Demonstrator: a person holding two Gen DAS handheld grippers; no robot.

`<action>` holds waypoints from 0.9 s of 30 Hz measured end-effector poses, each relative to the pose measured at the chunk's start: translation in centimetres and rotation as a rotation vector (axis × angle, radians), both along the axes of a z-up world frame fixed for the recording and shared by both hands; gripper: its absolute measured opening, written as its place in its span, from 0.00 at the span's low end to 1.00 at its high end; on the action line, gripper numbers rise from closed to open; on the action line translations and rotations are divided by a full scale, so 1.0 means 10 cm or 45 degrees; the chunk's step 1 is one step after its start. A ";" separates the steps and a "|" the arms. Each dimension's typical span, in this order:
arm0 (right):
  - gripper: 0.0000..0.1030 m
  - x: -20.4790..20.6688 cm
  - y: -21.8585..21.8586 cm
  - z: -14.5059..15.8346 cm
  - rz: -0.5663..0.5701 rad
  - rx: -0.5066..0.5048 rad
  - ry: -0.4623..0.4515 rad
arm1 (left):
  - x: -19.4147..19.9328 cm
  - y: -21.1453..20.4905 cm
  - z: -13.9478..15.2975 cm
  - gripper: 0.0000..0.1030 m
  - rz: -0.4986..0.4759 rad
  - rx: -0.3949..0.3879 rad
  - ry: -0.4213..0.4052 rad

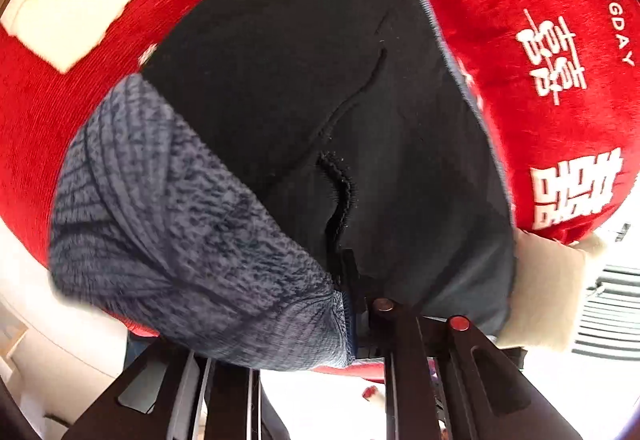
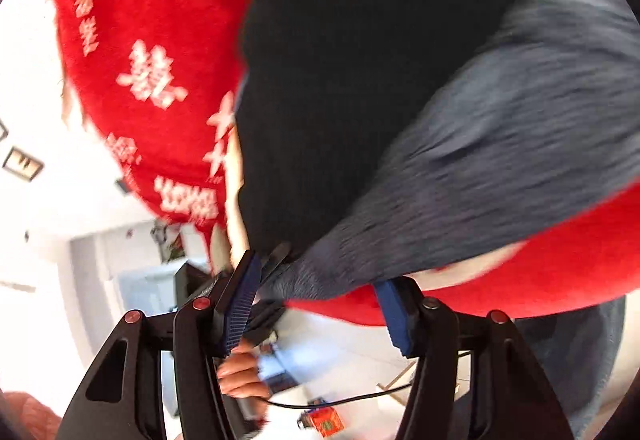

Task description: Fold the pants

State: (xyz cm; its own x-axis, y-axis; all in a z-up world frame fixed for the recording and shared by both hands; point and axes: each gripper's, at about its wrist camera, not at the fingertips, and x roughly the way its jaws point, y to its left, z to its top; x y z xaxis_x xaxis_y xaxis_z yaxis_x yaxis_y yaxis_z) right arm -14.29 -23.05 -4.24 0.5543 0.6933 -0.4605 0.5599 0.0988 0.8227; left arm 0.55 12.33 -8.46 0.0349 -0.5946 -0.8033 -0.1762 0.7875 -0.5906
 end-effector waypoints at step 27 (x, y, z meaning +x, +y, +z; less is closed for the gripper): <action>0.06 0.96 -1.20 1.15 0.053 -0.371 -0.054 | 0.95 -0.62 1.08 0.19 -0.183 0.057 -0.205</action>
State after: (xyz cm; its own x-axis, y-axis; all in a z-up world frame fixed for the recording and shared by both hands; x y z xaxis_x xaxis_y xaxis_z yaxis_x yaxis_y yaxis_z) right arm -4.66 -35.07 7.28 0.5509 0.5580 -0.6206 0.5162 0.3565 0.7787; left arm 10.08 6.08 2.38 0.0824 -0.5666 -0.8199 0.0341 0.8238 -0.5659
